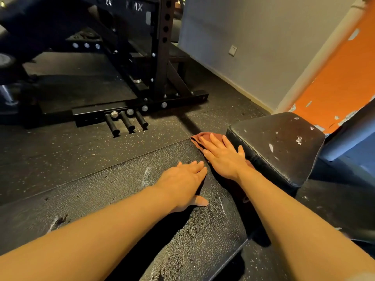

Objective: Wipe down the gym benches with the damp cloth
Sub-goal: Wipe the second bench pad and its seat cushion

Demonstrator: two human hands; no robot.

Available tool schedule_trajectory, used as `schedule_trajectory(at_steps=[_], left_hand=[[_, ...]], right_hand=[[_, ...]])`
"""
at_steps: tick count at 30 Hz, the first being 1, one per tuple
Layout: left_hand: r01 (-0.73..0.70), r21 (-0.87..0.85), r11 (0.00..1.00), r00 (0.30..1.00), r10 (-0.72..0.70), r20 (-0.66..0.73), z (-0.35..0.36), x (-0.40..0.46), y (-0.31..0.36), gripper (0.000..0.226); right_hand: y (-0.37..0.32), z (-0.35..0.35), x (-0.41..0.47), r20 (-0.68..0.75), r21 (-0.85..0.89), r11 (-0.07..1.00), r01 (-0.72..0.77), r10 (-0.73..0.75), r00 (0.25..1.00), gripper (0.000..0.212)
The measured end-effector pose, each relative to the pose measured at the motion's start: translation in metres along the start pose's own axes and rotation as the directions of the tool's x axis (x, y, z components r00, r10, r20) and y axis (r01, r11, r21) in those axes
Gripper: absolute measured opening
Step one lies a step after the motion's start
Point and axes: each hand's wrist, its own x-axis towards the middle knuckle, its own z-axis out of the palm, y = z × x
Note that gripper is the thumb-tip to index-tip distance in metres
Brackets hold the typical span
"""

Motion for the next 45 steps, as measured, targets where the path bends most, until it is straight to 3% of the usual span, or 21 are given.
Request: schedule_trajectory(at_steps=[3, 6, 9, 13, 15, 17, 21, 24, 31, 34, 40, 45], left_hand=[[0.013, -0.014, 1.000, 1.000, -0.014, -0.013, -0.001, -0.001, 0.002, 0.086], [0.021, -0.072, 0.997, 0.998, -0.025, -0.062, 0.001, -0.006, -0.001, 0.079], [-0.031, -0.196, 0.980, 0.977, -0.012, -0.212, 0.007, -0.021, -0.007, 0.064], [-0.059, -0.222, 0.973, 0.949, -0.014, -0.316, 0.005, -0.052, -0.016, 0.049], [-0.082, -0.180, 0.980, 0.954, 0.026, -0.297, 0.004, -0.069, -0.018, 0.049], [-0.082, -0.165, 0.983, 0.961, 0.034, -0.275, 0.005, -0.086, -0.017, 0.049], [-0.050, -0.156, 0.987, 0.955, 0.002, -0.295, 0.010, -0.095, -0.001, 0.046], [-0.004, -0.109, 0.994, 0.969, -0.023, -0.246, 0.014, -0.097, 0.010, 0.053], [0.036, -0.091, 0.995, 0.991, -0.048, -0.125, 0.029, -0.115, 0.006, 0.070], [0.053, -0.087, 0.995, 0.991, -0.063, -0.119, 0.029, -0.112, 0.008, 0.070], [0.054, -0.069, 0.996, 0.992, -0.062, -0.109, 0.028, -0.112, 0.011, 0.069], [0.058, -0.067, 0.996, 0.993, -0.064, -0.103, 0.030, -0.114, 0.011, 0.069]], right_hand=[[-0.021, 0.002, 0.003, 0.028, 0.063, 0.995, -0.078, 0.077, 0.997, 0.047], [-0.046, 0.003, 0.001, 0.040, 0.134, 0.991, 0.003, -0.008, 0.999, 0.046], [-0.048, 0.003, -0.004, 0.067, 0.212, 0.975, 0.063, -0.079, 0.995, 0.046], [-0.023, 0.009, -0.010, 0.051, 0.138, 0.990, -0.002, -0.005, 0.999, 0.049], [-0.024, 0.010, -0.019, 0.027, 0.137, 0.985, -0.106, 0.104, 0.994, 0.048], [-0.043, 0.010, -0.033, 0.017, 0.143, 0.984, -0.105, 0.103, 0.994, 0.049], [-0.077, 0.027, -0.061, -0.027, 0.106, 0.989, 0.099, -0.096, 0.995, 0.049], [-0.064, 0.030, -0.072, -0.036, 0.105, 0.984, 0.143, -0.140, 0.989, 0.048], [-0.024, 0.026, -0.078, -0.048, 0.091, 0.982, -0.168, 0.173, 0.984, 0.050], [-0.041, 0.031, -0.090, -0.058, 0.088, 0.986, -0.144, 0.149, 0.987, 0.050], [-0.043, 0.047, -0.126, -0.114, 0.046, 0.996, 0.076, -0.071, 0.991, 0.047], [-0.005, 0.041, -0.116, -0.088, 0.066, 0.990, -0.124, 0.129, 0.988, 0.047]])
